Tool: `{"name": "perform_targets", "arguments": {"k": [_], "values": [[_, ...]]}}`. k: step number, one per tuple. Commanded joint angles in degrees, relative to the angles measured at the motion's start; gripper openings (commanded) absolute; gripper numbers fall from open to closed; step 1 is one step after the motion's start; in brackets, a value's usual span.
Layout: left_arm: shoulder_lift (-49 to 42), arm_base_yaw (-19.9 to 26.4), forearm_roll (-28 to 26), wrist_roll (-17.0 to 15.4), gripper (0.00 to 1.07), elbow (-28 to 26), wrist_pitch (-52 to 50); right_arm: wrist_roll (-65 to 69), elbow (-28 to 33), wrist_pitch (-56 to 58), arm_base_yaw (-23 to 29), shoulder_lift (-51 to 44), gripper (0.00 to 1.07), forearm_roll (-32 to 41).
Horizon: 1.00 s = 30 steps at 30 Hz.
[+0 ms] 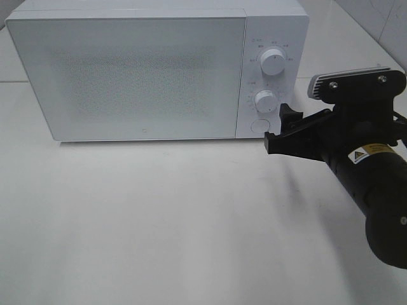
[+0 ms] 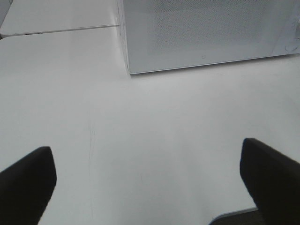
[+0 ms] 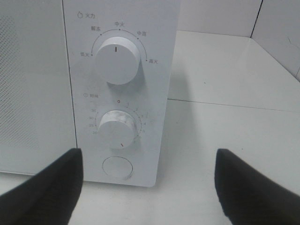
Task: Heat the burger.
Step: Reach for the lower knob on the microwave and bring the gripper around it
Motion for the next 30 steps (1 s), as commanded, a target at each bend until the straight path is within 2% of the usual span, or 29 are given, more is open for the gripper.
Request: {"name": "perform_targets", "arguments": {"k": [1,18,30], "values": [[-1.4,0.2,-0.6,-0.5,1.0,0.1,-0.1,-0.7,-2.2,-0.9,0.2,2.0,0.76,0.2],[-1.4,0.2,-0.6,-0.5,1.0,0.1,-0.1,1.9,-13.9,-2.1,-0.3,13.5,0.76,-0.1],[-1.4,0.2,-0.6,-0.5,1.0,0.1,-0.1,4.9,-21.2,-1.5,-4.3,20.5,0.76,-0.3]]}}
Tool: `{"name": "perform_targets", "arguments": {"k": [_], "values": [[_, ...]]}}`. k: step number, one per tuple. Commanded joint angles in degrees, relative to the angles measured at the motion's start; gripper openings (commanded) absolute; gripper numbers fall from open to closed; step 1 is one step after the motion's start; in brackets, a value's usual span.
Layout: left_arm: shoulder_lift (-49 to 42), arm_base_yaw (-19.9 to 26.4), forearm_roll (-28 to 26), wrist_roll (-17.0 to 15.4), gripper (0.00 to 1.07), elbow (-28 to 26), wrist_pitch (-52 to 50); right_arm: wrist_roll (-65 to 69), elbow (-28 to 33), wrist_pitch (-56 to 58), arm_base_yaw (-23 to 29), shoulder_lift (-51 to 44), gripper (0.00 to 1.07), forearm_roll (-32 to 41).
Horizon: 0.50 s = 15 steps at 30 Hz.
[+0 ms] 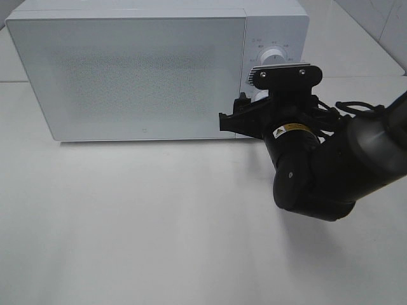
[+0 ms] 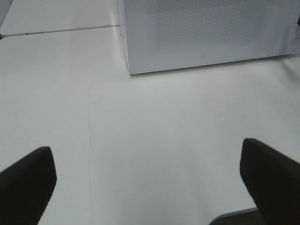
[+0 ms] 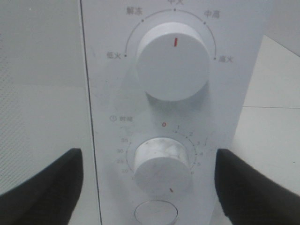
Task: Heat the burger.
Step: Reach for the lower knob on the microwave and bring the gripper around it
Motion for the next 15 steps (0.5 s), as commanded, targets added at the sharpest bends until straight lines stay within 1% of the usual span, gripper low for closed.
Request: {"name": "perform_targets", "arguments": {"k": [1,12,15], "values": [[-1.4,0.2,-0.6,-0.5,1.0,0.1,-0.1,1.5,-1.6,-1.0,-1.7,0.9,0.76,-0.3],[-1.0,0.2,-0.6,-0.5,1.0,0.1,-0.1,2.9,-5.2,0.4,-4.1,5.2,0.76,-2.7],[-1.0,0.2,-0.6,-0.5,1.0,0.1,-0.1,2.9,-5.3,0.4,-4.1,5.3,0.76,-3.0]]}}
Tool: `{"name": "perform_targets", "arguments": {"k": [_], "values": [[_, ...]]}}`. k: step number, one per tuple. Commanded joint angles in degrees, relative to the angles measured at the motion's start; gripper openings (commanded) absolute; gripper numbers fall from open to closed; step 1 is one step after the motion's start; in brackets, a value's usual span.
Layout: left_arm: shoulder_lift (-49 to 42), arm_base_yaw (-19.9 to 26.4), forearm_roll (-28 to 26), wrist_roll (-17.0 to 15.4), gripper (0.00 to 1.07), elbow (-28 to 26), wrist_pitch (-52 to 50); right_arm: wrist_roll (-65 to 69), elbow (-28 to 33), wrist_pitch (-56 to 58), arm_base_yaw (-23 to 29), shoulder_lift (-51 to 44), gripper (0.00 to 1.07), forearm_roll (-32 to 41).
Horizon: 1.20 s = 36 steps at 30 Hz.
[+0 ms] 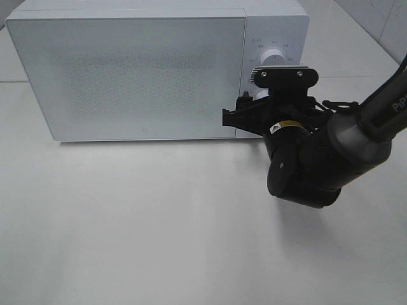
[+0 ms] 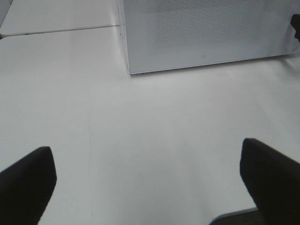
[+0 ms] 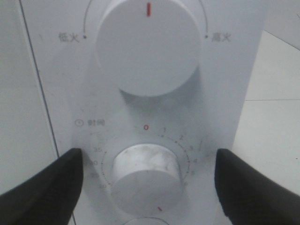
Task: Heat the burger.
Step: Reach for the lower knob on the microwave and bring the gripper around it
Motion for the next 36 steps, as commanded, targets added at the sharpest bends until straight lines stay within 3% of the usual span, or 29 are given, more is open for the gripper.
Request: {"name": "perform_targets", "arguments": {"k": [1,8,13,15,18,20,23,36], "values": [[-1.0,0.2,-0.6,-0.5,1.0,0.1,-0.1,1.2,-1.0,-0.1,-0.6,0.5,0.76,-1.1],[-1.0,0.2,-0.6,-0.5,1.0,0.1,-0.1,1.1,-1.1,-0.1,-0.6,0.6,0.75,-1.0],[-1.0,0.2,-0.6,-0.5,1.0,0.1,-0.1,1.0,-1.1,-0.1,-0.6,0.6,0.67,-1.0],[-1.0,0.2,-0.6,-0.5,1.0,0.1,-0.1,1.1,-1.1,1.2,-0.6,0.6,0.47,-1.1],[-1.0,0.2,-0.6,-0.5,1.0,0.1,-0.1,1.1,-1.1,1.3,-0.6,0.6,0.4,-1.1],[-1.0,0.2,-0.6,-0.5,1.0,0.1,-0.1,1.1,-1.1,0.7,-0.6,0.6,0.14,-1.1],[-1.0,0.2,-0.6,-0.5,1.0,0.1,-0.1,1.1,-1.1,-0.1,-0.6,0.6,0.05,-1.1],[-1.0,0.2,-0.6,-0.5,1.0,0.1,-0.1,3.2,-1.1,-2.4,-0.6,0.6,0.01,-4.2]]}}
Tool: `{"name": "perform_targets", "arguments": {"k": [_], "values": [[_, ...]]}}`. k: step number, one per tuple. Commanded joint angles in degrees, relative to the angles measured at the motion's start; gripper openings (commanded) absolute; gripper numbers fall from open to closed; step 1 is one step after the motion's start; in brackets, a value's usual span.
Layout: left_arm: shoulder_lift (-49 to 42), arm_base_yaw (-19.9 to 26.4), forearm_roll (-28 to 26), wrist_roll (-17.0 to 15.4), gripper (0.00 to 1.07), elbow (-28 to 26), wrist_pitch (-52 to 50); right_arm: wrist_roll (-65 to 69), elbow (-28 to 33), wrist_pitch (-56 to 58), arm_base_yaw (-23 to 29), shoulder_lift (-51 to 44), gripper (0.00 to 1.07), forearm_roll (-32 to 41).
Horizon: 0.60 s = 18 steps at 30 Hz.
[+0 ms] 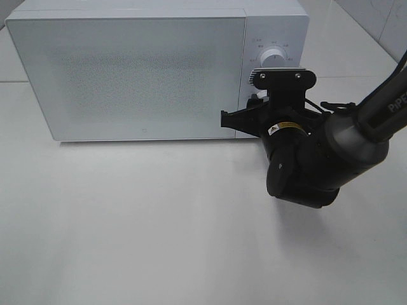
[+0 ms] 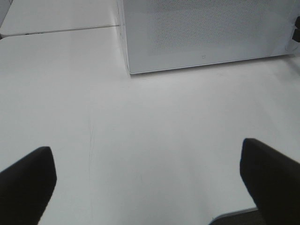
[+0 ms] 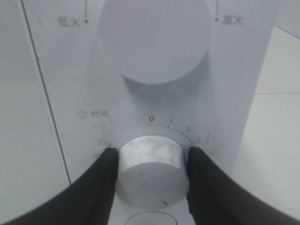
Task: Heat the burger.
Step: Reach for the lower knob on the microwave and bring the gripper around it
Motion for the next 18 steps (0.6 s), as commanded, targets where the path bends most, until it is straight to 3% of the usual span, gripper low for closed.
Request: {"name": "perform_targets", "arguments": {"k": [1,4,8,18], "values": [[-1.0,0.2,-0.6,-0.5,1.0,0.1,-0.1,1.9,-0.7,-3.3,-0.5,-0.1,0.01,-3.6],[-1.0,0.2,-0.6,-0.5,1.0,0.1,-0.1,7.8,-0.7,-4.1,-0.5,-0.1,0.01,-7.3],[-1.0,0.2,-0.6,-0.5,1.0,0.1,-0.1,25.7,-0.7,-4.2,-0.5,-0.1,0.0,-14.8],[-1.0,0.2,-0.6,-0.5,1.0,0.1,-0.1,59.2,-0.7,-8.0,-0.5,-0.1,0.0,-21.2]]}}
